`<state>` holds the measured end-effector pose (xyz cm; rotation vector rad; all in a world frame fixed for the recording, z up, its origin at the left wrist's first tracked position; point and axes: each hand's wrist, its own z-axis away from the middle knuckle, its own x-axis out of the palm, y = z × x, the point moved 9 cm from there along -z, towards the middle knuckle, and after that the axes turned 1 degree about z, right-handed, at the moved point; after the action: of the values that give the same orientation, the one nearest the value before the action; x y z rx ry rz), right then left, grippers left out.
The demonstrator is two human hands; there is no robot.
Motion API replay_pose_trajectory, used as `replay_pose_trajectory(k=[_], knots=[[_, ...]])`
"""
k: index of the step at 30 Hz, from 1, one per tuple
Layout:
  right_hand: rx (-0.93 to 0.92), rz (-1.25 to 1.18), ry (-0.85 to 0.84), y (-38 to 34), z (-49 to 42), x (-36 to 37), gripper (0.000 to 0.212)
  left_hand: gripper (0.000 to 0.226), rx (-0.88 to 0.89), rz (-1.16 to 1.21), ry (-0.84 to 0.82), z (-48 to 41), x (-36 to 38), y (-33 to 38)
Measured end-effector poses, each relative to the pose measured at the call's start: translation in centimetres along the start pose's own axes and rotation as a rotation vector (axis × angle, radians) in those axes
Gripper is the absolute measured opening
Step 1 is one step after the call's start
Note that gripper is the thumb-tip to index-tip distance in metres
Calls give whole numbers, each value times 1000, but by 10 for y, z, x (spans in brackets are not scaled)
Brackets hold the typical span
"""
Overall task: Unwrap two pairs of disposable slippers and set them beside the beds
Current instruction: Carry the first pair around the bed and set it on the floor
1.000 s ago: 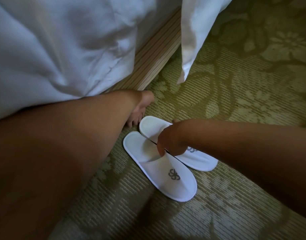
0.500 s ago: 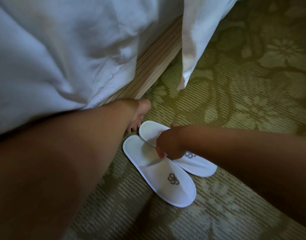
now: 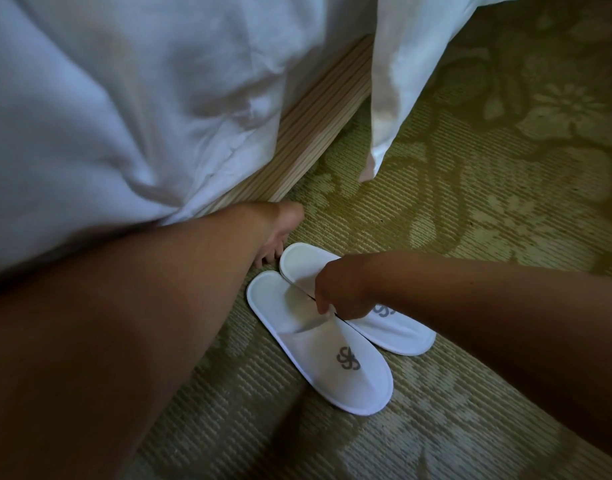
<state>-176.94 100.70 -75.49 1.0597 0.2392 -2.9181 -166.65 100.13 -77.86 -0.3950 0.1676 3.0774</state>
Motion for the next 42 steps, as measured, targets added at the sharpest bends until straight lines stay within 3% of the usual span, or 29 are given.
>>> replay_pose_trajectory(k=[3,10,19,28,42], knots=[[83,-222,82,18,-2,1,51,78,20,15,-12,0,1,1],[254,-410,197,44,-10,26,39,77,29,3,-5,-3,-2,2],[339,-337,217,57,-4,21,35,78,17,7,-29,-12,-1,-1],[292,-311,185,45,-8,19,38,69,98,71,38,-19,-13,4],[228,-298,179,42,-6,10,37,72,37,31,23,-8,-6,2]])
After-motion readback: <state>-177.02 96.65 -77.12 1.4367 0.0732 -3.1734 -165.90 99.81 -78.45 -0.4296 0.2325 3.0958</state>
